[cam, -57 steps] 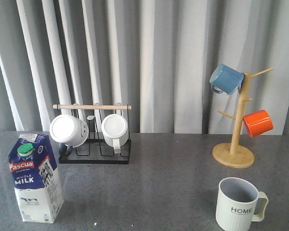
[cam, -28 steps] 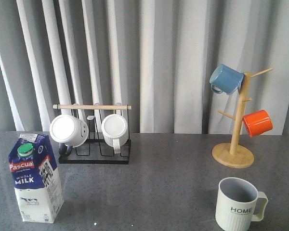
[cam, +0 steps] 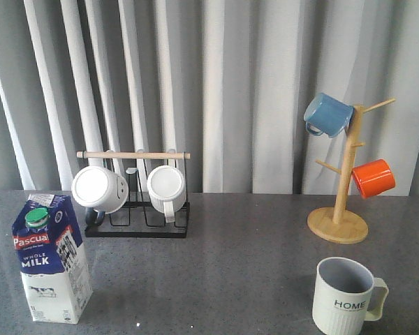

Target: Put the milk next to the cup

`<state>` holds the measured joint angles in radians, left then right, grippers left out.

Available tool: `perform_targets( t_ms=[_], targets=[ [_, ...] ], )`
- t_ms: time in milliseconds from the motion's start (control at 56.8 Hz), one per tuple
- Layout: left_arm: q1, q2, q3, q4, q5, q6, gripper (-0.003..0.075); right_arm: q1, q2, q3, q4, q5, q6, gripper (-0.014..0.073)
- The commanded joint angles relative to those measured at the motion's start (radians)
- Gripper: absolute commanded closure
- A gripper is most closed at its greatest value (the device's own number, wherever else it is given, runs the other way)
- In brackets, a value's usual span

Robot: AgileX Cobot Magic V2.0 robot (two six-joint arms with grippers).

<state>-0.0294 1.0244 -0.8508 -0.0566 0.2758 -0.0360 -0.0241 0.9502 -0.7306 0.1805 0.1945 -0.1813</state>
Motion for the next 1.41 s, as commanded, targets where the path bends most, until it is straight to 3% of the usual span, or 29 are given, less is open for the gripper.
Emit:
perform_targets(
  t_ms=[0, 194, 299, 387, 510, 687, 1074, 1179, 1391],
  targets=[
    [-0.005, -0.010, -0.053, -0.004, -0.024, 0.030, 0.0683, -0.001, -0.008, -0.036, 0.000, -0.058, 0.000, 0.0487],
    [-0.005, -0.001, -0.053, -0.012, -0.052, 0.077, 0.0490, -0.001, -0.008, -0.036, -0.027, -0.050, -0.001, 0.0256],
    [-0.005, -0.001, -0.053, -0.030, -0.065, 0.066, 0.0301, -0.001, -0.008, -0.036, -0.027, -0.030, -0.001, 0.0128],
    [-0.005, 0.000, -0.053, -0.046, -0.075, 0.066, 0.0169, -0.001, -0.008, -0.036, -0.027, -0.023, -0.001, 0.0064],
    [-0.005, 0.000, -0.053, -0.063, -0.086, 0.066, 0.0078, -0.001, -0.008, -0.036, -0.023, -0.022, 0.000, 0.0040],
    [-0.005, 0.000, -0.053, -0.064, -0.082, 0.066, 0.0083, -0.001, -0.008, -0.036, -0.023, -0.026, 0.000, 0.0050],
    [-0.005, 0.000, -0.053, -0.064, -0.082, 0.067, 0.0188, -0.001, -0.001, -0.012, -0.055, -0.061, -0.001, 0.0050],
    [-0.005, 0.000, -0.053, -0.064, -0.082, 0.067, 0.0208, -0.025, 0.032, 0.099, -0.108, -0.236, 0.000, 0.0050],
    [-0.005, 0.000, -0.053, -0.064, -0.082, 0.067, 0.0218, -0.031, 0.172, 0.395, -0.136, -0.821, 0.000, 0.0050]
  ],
)
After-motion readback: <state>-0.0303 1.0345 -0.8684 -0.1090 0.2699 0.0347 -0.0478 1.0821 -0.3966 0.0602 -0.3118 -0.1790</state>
